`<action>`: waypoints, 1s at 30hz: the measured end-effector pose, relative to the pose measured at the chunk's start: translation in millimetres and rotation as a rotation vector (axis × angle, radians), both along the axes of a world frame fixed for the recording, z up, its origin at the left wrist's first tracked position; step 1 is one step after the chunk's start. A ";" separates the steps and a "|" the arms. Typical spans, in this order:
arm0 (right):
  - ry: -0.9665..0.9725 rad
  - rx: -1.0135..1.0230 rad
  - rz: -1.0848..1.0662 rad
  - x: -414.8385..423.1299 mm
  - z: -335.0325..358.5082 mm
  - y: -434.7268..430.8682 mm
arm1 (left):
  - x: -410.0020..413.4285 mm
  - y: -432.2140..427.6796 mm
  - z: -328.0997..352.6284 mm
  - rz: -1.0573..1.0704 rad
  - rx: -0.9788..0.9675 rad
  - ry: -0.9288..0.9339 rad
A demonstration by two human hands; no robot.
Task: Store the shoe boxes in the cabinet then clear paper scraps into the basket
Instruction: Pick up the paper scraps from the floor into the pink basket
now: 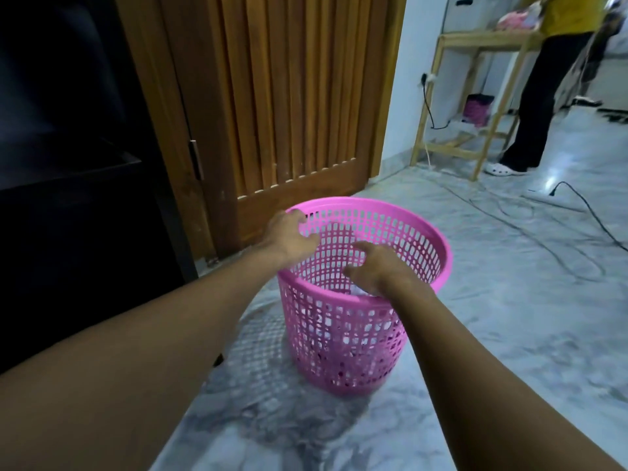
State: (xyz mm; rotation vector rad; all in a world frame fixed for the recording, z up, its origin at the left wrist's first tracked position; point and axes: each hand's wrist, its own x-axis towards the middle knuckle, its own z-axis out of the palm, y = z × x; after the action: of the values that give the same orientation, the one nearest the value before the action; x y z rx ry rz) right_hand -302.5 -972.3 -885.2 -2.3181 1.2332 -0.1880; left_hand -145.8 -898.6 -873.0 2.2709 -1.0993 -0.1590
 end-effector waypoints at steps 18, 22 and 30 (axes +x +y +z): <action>-0.051 -0.426 0.498 7.2 -7.3 166.7 | 15.6 143.6 -23.8 0.372 -0.301 0.644; -0.067 -0.465 0.492 18.5 -12.9 198.8 | 23.2 182.6 -30.4 0.398 -0.339 0.646; -0.286 -0.726 0.430 56.7 -33.4 240.5 | 34.3 270.4 -92.7 0.416 -0.189 0.319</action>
State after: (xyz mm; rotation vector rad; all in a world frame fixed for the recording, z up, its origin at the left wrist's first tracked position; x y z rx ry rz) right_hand -245.8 -731.8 -918.6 -2.9503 0.5406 -0.8993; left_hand -111.5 -628.2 -965.7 2.1550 -0.4468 -0.2275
